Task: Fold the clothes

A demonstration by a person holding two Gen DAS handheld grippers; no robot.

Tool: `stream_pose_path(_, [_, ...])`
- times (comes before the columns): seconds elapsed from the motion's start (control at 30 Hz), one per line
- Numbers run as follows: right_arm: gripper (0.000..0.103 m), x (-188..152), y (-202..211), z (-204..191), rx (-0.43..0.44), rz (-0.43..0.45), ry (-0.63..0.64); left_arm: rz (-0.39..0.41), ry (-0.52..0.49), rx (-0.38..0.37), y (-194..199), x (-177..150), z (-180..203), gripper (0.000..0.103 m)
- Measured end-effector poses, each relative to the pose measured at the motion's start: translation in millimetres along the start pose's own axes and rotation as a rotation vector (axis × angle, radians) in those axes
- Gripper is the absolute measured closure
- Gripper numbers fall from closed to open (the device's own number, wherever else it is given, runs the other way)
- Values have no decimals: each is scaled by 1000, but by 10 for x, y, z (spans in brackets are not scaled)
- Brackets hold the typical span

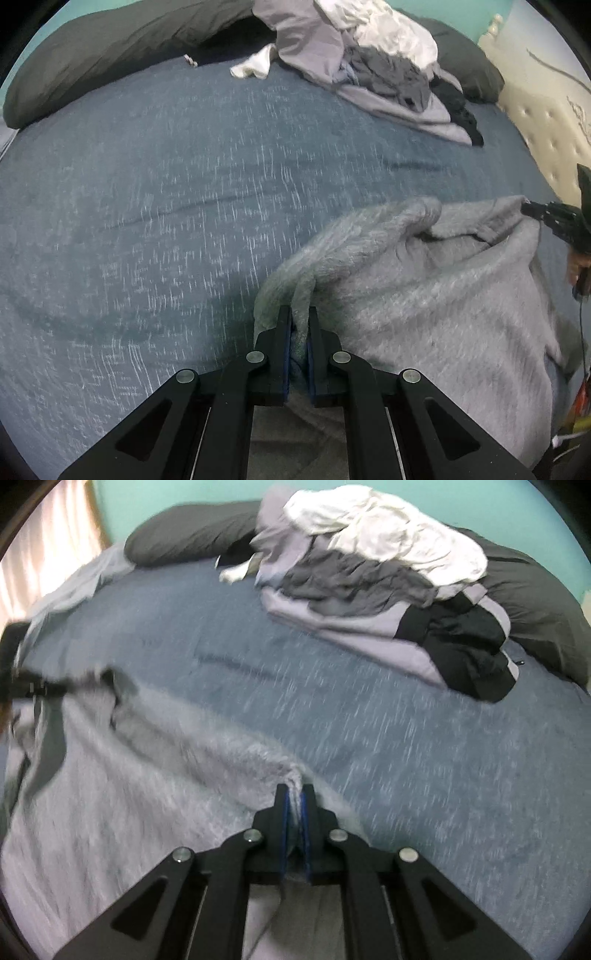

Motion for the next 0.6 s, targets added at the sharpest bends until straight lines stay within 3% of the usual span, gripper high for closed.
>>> stream_pose_path(0.1, [97, 174, -70, 172, -20, 2, -36, 10, 18, -12, 4, 56, 20, 96])
stream_pose_path(0.2, [97, 191, -213, 240, -55, -68, -35, -9, 1, -9, -73, 37, 97, 94])
stream_pose_path(0.33, [90, 183, -211, 248, -82, -72, -48, -8, -2, -11, -101, 29, 126, 93])
stream_pose_path(0.37, [83, 203, -160, 250, -82, -44, -53, -3, 1, -14, -89, 41, 127, 91])
stream_pose_path(0.5, [82, 332, 35, 138, -49, 51, 11, 52, -7, -4, 38, 130, 161, 71])
stream_pose_path(0.6, [80, 374, 6, -12, -2, 27, 77, 91, -5, -9, 132, 234, 223, 65])
Point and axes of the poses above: each gripper's, at about its wrist camera, not at the fingertips, and y roughly against the way its jaws point, z to its right, x to its top, the point moved 7 cm from there along -y, roughly the way its jaws point, and after that the axes turned 14 degrees about y, right-handed, at the moved point
